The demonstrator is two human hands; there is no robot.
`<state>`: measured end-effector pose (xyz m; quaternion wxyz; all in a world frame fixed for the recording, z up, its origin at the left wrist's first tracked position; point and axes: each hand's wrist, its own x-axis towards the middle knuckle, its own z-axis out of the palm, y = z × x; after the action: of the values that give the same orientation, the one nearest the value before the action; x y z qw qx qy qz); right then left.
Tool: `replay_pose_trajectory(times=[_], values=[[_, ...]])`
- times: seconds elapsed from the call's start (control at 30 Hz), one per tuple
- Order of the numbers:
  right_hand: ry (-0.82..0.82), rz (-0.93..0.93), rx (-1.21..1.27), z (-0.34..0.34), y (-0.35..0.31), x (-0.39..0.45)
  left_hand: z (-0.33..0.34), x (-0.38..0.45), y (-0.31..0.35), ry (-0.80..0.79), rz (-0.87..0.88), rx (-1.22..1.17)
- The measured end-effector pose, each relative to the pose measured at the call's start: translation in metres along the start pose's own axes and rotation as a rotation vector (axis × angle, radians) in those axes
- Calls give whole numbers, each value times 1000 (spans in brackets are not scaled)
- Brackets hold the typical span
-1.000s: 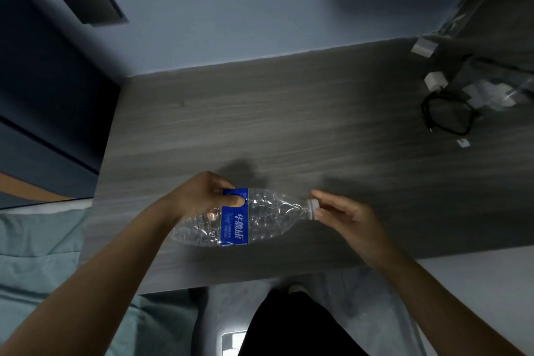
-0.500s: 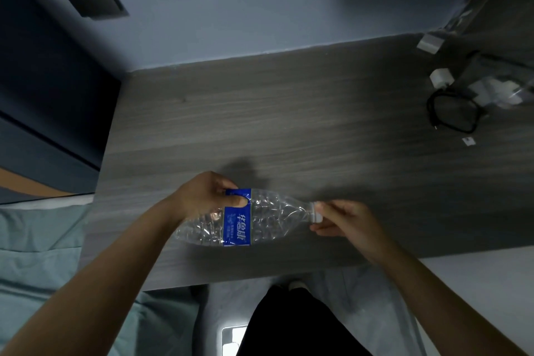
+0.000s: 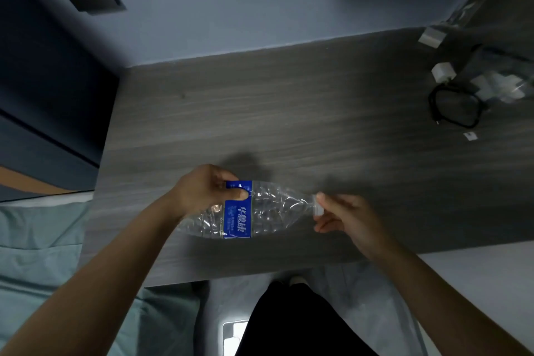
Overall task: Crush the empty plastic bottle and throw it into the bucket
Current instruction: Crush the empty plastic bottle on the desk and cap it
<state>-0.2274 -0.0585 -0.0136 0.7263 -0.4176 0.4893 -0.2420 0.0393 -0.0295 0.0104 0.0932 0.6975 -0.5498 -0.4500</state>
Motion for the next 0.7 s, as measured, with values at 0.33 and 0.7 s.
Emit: replay_pose_trajectory(times=[0.33, 0.7], values=[[-10, -75, 51, 2, 5, 1, 1, -1, 0, -26, -32, -36], [49, -102, -44, 5, 9, 3, 9, -7, -3, 109, 15, 150]])
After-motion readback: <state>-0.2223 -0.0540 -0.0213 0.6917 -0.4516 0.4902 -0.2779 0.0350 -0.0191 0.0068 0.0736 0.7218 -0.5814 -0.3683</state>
